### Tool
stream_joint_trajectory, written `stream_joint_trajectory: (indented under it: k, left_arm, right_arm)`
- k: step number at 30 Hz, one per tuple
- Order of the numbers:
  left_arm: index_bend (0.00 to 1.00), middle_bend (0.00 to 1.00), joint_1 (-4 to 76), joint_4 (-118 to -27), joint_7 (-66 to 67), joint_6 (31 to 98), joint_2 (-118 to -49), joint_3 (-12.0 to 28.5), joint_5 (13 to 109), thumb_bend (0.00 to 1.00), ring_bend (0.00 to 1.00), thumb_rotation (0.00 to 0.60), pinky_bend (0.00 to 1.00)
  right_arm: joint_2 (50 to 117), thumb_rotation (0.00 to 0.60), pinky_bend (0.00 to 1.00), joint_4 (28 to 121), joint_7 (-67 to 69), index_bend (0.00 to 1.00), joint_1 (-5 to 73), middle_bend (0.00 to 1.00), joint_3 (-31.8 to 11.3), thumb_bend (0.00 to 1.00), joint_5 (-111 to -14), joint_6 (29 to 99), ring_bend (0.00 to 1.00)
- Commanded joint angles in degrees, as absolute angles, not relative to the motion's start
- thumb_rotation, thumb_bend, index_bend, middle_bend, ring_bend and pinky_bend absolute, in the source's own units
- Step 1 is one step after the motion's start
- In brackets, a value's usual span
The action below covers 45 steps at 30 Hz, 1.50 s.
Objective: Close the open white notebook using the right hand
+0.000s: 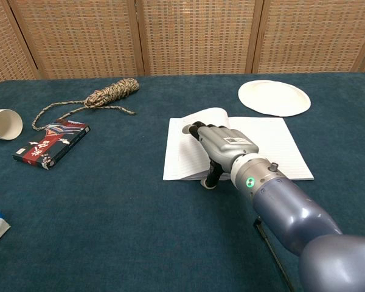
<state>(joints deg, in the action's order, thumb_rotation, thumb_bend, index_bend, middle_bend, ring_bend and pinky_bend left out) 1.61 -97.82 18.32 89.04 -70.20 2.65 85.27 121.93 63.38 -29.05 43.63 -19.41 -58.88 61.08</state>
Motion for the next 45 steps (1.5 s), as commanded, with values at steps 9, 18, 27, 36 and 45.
stream_joint_trajectory:
  k: [9, 18, 27, 36, 45]
  left_arm:
    - [0.0, 0.0, 1.7, -97.6, 17.9, 88.8, -70.2, 2.6, 85.0, 0.07, 0.0, 0.6, 0.0]
    - [0.0, 0.0, 1.8, -97.6, 18.0, 88.8, -70.3, 2.6, 85.0, 0.07, 0.0, 0.6, 0.0]
    - [0.0, 0.0, 1.8, -97.6, 18.2, 88.9, -70.4, 2.5, 85.0, 0.07, 0.0, 0.6, 0.0]
    - [0.0, 0.0, 1.8, -97.5, 18.0, 89.0, -70.4, 2.5, 85.0, 0.07, 0.0, 0.6, 0.0]
    - [0.0, 0.0, 1.8, -97.6, 17.9, 89.1, -70.3, 2.5, 85.1, 0.07, 0.0, 0.6, 0.0]
  right_arm:
    - [122.3, 0.6, 0.0, 63.1, -28.2, 0.0, 43.4, 0.0, -19.4, 0.36, -58.4, 60.5, 0.0]
    - [122.1, 0.6, 0.0, 63.4, -27.4, 0.0, 43.2, 0.0, -19.4, 0.36, -58.4, 60.4, 0.0]
    - [122.3, 0.6, 0.0, 63.4, -26.3, 0.0, 43.1, 0.0, -19.5, 0.35, -58.0, 59.6, 0.0]
    - [122.8, 0.6, 0.0, 61.7, -26.8, 0.0, 43.7, 0.0, -19.2, 0.35, -59.3, 60.6, 0.0]
    - [125.1, 0.6, 0.0, 56.7, -27.5, 0.0, 44.2, 0.0, -18.2, 0.42, -62.1, 63.0, 0.0]
